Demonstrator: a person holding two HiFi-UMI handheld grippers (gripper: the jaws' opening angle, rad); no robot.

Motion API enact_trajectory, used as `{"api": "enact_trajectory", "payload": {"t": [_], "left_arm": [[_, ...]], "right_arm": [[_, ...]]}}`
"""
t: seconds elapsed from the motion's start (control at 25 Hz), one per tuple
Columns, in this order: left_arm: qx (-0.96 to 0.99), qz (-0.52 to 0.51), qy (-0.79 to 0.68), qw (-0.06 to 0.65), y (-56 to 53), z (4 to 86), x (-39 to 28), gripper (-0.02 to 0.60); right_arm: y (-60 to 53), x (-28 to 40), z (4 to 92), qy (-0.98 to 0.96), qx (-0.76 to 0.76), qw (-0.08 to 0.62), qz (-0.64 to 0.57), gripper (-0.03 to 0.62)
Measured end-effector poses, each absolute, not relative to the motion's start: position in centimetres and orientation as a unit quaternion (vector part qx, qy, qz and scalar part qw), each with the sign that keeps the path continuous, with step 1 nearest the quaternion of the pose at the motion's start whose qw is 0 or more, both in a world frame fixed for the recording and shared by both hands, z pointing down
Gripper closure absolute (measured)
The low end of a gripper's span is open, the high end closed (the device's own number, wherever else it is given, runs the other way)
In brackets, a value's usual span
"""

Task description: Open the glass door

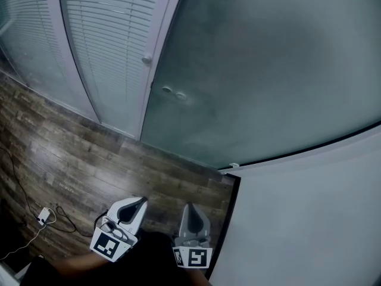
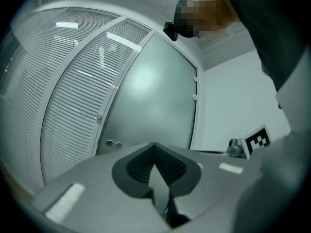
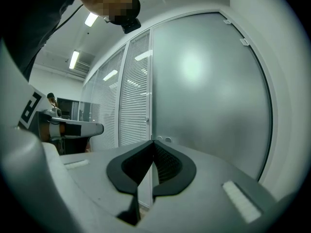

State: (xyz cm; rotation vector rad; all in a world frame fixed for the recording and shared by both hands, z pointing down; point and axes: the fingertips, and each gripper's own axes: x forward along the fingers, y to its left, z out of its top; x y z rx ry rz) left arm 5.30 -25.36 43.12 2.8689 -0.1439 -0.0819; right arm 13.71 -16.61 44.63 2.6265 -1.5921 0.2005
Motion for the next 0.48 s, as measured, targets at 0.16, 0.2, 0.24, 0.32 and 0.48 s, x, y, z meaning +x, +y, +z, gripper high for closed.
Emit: {"api": "enact_trajectory", "payload": {"t": [0.16,0.2,0.24,0.32,0.48], "left_arm": [[0.989,-0.026,-0.057,0.134,-27.3,43.9,5.0,0.581],[0.989,-0.023,-0.063,0.136,-27.6,44.2,4.9,0.581],[0.988,-0.021,-0.07,0.138,-27.9,44.3,4.8,0.581],[0.987,-0.018,-0.082,0.137,-28.5,44.3,4.5,0.581],[0.985,-0.011,-0.101,0.139,-29.2,45.0,4.1,0.581]], "right_arm": [[-18.4,12.9,45.2,-0.53,0.844,0.039,0.069,0.592],[-18.7,12.7,45.3,-0.533,0.842,0.041,0.07,0.592],[-18.8,12.5,45.2,-0.536,0.84,0.042,0.071,0.592],[-19.2,12.5,45.0,-0.541,0.837,0.045,0.071,0.592],[-19.8,12.7,45.7,-0.546,0.833,0.044,0.079,0.592]]}}
